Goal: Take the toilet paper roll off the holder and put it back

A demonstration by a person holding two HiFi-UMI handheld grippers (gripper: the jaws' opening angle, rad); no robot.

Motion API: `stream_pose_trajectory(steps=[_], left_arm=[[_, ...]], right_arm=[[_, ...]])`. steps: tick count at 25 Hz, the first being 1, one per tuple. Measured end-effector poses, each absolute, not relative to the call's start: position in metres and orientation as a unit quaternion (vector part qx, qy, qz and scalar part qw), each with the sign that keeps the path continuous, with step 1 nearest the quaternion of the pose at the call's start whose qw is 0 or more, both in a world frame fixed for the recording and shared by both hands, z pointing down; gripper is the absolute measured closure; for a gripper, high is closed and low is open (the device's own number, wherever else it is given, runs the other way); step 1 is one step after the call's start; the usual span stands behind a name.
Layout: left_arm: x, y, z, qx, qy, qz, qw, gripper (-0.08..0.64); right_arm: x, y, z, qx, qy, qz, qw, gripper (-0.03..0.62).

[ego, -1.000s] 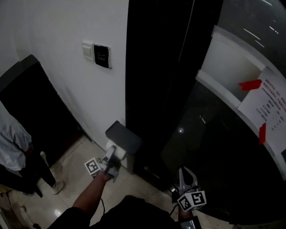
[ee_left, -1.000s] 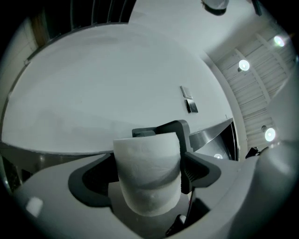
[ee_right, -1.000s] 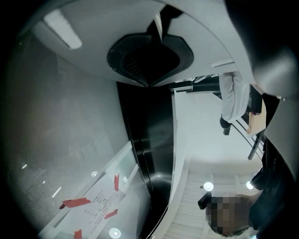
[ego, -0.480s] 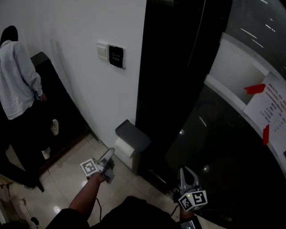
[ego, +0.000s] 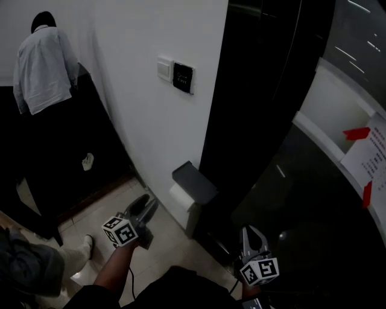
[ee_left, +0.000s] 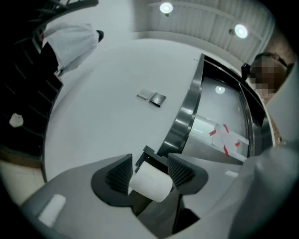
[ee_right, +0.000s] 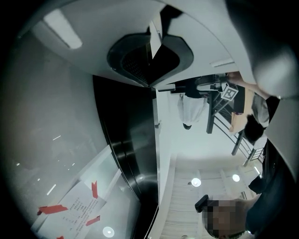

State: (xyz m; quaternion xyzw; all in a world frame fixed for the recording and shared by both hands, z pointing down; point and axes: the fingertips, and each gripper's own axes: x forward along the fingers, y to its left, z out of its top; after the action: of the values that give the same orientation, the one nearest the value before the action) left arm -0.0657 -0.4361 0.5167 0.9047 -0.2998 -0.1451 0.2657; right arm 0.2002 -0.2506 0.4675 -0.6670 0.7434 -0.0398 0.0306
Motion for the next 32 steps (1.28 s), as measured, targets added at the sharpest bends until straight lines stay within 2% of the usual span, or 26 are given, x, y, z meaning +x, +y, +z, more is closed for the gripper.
stream_pose_trajectory(steps=[1, 7, 11, 15, 18, 32], left_arm=[[-0.069, -0.434, 0.514, 0.908, -0.312, -0.128, 0.248, 0.341], [-0.089, -0.406, 0.489, 0.913, -0.393, -0.059, 0.097, 0.416], [-0.099, -0.387, 0.476, 0.909, -0.413, -0.049, 0.041, 0.468], [-0.096, -0.364, 0.468, 0.910, -0.412, -0.049, 0.030, 0.487], [-0.090, -0.351, 0.465, 0.912, -0.405, -0.057, 0.041, 0.538], [-0.092, -0.333, 0.453, 0.915, -0.397, -0.065, 0.028, 0.558]], right_arm=[[0.198, -0.253, 0.468, -0.664, 0.746, -0.039, 0.031, 0.578], [0.189, -0.263, 0.469, -0.644, 0.763, -0.039, 0.032, 0.578], [0.184, -0.265, 0.472, -0.637, 0.769, -0.042, 0.035, 0.578], [0.180, -0.264, 0.474, -0.636, 0.770, -0.044, 0.037, 0.578], [0.179, -0.260, 0.476, -0.638, 0.768, -0.045, 0.038, 0.578], [0.173, -0.241, 0.477, -0.649, 0.758, -0.048, 0.030, 0.578]])
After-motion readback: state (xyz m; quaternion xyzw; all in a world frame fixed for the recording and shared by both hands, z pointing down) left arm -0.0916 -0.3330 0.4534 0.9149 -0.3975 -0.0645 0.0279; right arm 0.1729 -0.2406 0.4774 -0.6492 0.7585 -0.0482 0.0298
